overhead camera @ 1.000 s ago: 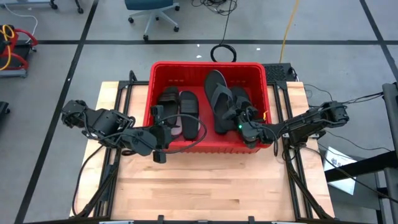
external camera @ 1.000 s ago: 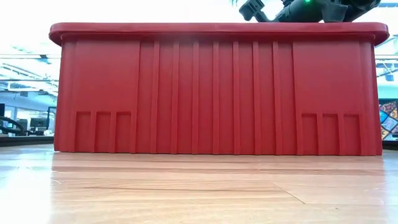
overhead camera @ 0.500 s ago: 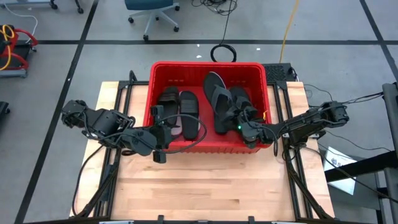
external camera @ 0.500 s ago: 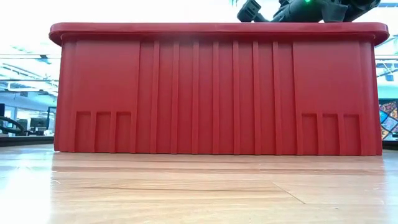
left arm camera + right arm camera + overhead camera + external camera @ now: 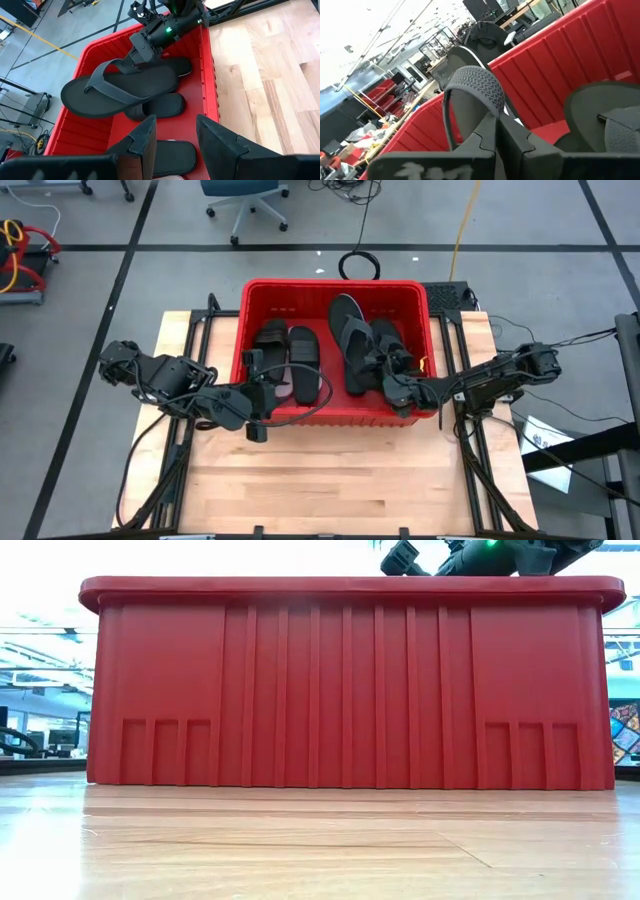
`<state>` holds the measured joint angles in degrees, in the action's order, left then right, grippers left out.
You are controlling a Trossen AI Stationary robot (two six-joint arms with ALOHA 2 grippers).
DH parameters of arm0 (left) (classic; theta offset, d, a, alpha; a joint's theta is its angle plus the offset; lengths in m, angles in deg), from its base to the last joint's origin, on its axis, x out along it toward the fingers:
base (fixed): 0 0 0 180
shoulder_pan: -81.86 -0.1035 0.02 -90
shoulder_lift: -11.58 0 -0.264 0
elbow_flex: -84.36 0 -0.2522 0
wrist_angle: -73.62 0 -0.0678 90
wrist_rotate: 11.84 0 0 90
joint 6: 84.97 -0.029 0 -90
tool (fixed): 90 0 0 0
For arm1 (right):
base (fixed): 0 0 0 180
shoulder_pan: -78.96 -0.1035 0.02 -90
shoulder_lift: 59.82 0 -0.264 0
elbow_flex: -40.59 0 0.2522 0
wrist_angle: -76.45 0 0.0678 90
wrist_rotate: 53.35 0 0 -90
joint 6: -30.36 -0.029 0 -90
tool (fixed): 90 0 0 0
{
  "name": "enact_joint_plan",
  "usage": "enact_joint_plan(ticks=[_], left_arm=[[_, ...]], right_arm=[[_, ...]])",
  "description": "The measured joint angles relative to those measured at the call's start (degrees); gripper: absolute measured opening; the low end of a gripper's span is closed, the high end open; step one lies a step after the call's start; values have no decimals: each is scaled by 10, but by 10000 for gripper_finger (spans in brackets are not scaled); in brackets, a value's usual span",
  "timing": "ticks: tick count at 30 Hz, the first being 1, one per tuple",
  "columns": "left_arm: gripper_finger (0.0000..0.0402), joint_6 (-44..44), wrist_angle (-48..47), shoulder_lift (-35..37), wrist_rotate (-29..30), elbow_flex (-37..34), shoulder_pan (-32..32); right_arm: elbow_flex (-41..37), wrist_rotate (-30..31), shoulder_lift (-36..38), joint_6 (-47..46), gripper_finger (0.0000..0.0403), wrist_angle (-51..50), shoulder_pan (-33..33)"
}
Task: Pick and place slides into bin
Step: Put the slipper into the bin
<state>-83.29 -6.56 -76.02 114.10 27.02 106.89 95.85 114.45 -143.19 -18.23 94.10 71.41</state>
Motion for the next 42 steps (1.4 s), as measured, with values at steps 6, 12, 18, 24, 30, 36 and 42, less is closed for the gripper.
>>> enact_joint_plan(ticks=[6,12,18,24,30,36,42], left_arm=[[138,0,0,0,0,0,0],[138,-4,0,0,0,0,0],[138,-5,0,0,0,0,0],[138,-8,2,0,-6,0,-3],[138,-10,2,0,-16,0,-12],[138,-15,2,0,-27,0,-27],[138,-16,2,0,-47,0,-45]], right_arm=[[0,-16,0,-30,0,-62,1],[0,-37,3,-58,0,-65,8],[-7,-61,48,63,0,-3,45],[-3,-62,80,82,0,6,88],[-2,-78,65,-9,0,-43,100],[-2,-107,31,-61,0,-54,99],[-2,-125,20,-95,0,-61,95]])
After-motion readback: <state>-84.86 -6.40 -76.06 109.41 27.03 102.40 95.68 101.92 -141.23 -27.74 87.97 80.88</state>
